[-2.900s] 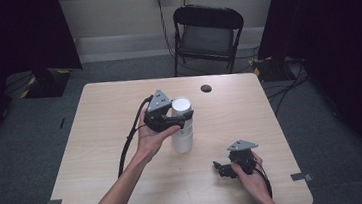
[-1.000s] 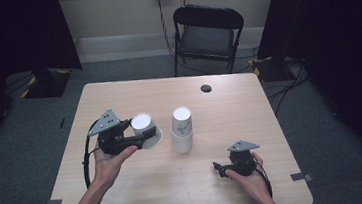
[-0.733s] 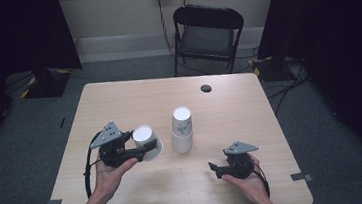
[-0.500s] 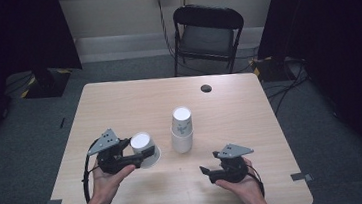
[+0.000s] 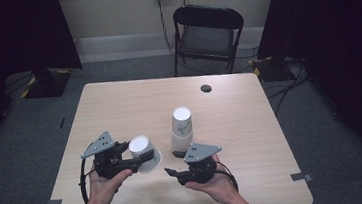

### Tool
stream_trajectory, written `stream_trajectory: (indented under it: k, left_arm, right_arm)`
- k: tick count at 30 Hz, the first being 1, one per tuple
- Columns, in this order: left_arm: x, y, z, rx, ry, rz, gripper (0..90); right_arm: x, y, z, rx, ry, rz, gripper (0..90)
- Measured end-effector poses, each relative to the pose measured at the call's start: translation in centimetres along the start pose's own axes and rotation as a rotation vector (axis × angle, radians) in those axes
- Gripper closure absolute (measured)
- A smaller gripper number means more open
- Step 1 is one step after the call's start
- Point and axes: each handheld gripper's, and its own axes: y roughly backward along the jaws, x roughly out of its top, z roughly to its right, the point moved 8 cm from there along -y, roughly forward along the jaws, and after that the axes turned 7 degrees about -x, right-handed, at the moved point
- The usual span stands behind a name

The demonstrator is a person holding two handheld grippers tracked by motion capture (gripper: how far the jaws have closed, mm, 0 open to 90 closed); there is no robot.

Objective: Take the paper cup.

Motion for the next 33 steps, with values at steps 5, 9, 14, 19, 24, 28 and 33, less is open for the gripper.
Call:
stream_trajectory:
  k: [5,9,14,19,24,28,33]
  left_arm:
    - [-0.2,-0.1,0.5,-0.012,-0.003,-0.009,35.3]
    - [-0.3,-0.4,1.3,-0.05,0.005,-0.014,35.3]
    - [-0.4,-1.1,2.1,-0.081,0.007,-0.007,35.2]
    - [-0.8,-1.7,2.3,-0.113,0.039,-0.01,35.2]
    - [-0.9,-1.6,2.0,-0.156,0.128,0.019,35.2]
    - [-0.9,-1.6,1.9,-0.183,0.177,0.034,35.2]
    - [-1.2,-1.7,1.7,-0.195,0.208,0.027,34.9]
  right_arm:
    - [0.4,-1.1,-0.5,0.009,-0.003,0.044,51.1]
    - [-0.2,-0.8,-0.2,-0.021,0.009,0.068,56.3]
    - [-0.3,-1.0,-0.3,-0.025,0.018,0.075,59.2]
    - [0.0,-1.0,-0.5,-0.023,0.026,0.11,67.3]
    - [0.3,-0.8,-0.5,-0.033,0.04,0.149,69.4]
    - [0.5,-0.7,-0.6,-0.04,0.056,0.18,71.1]
    - [0.6,-0.8,-0.5,-0.048,0.063,0.192,73.6]
